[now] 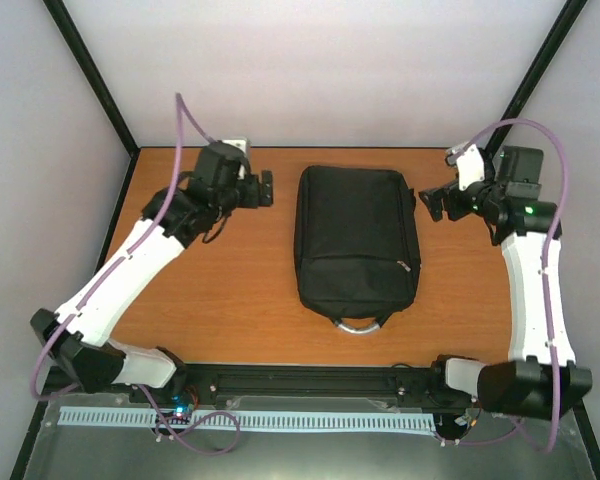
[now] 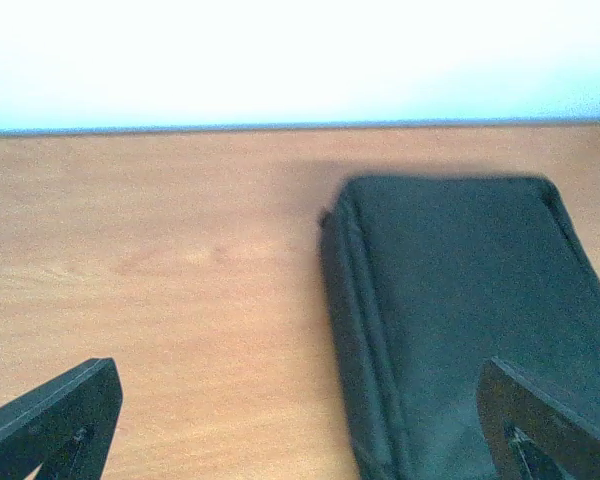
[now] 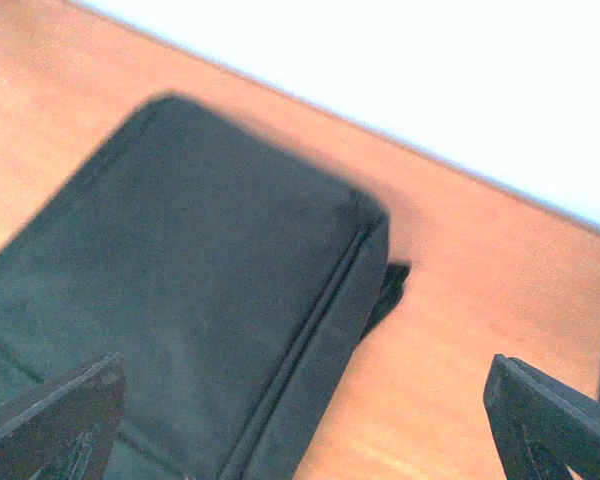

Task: Pack the student bag
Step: Reset both arms

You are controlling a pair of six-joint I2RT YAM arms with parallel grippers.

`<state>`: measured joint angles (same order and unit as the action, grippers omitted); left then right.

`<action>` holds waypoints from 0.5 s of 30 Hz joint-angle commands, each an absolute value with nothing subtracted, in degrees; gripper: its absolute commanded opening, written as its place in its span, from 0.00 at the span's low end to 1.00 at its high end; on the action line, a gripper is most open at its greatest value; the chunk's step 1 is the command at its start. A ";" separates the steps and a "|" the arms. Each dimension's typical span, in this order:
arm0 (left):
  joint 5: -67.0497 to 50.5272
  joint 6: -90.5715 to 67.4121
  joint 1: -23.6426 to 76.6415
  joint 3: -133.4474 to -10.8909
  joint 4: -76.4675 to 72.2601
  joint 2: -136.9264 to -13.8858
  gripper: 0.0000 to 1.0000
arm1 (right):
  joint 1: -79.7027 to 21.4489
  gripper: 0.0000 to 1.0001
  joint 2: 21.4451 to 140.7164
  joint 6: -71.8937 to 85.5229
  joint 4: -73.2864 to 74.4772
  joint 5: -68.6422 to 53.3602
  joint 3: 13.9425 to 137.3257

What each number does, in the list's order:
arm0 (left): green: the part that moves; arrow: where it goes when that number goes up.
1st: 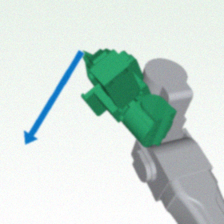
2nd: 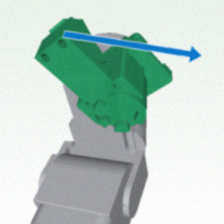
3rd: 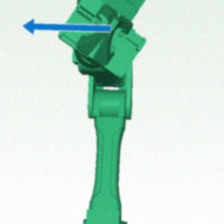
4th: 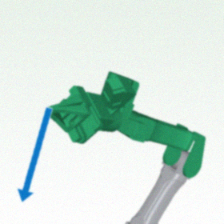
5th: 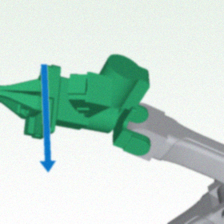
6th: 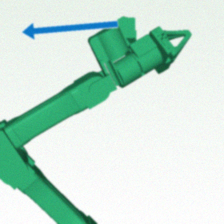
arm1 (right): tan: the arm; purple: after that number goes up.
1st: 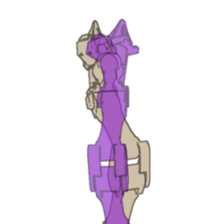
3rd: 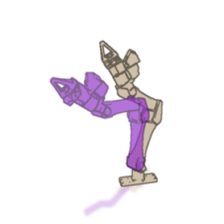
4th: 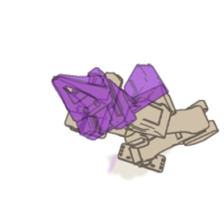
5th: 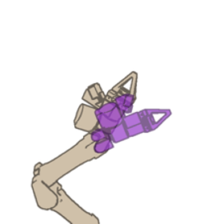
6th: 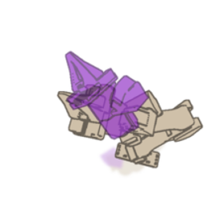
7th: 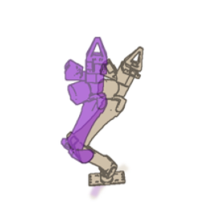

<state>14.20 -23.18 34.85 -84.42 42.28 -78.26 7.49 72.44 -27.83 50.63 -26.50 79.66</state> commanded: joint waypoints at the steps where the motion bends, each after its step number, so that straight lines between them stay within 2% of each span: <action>1: 28.75 -16.89 33.00 -89.49 52.52 -76.18 1.00 | 8.00 1.00 67.53 -16.95 41.18 -28.87 81.80; 4: 27.64 -17.38 31.12 -84.57 48.24 -73.19 1.00 | 7.97 1.00 66.61 -14.30 42.38 -31.75 84.00; 10: 28.08 -17.26 29.71 -70.28 40.24 -68.35 1.00 | 7.94 1.00 56.55 -1.57 25.05 -18.52 62.41; 15: 27.42 -17.75 29.71 -64.14 36.71 -62.68 1.00 | 7.92 1.00 52.89 2.88 22.12 -16.25 54.66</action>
<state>26.61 -18.55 30.00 -66.37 41.91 -68.38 7.51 55.61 -3.81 28.95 -20.08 58.67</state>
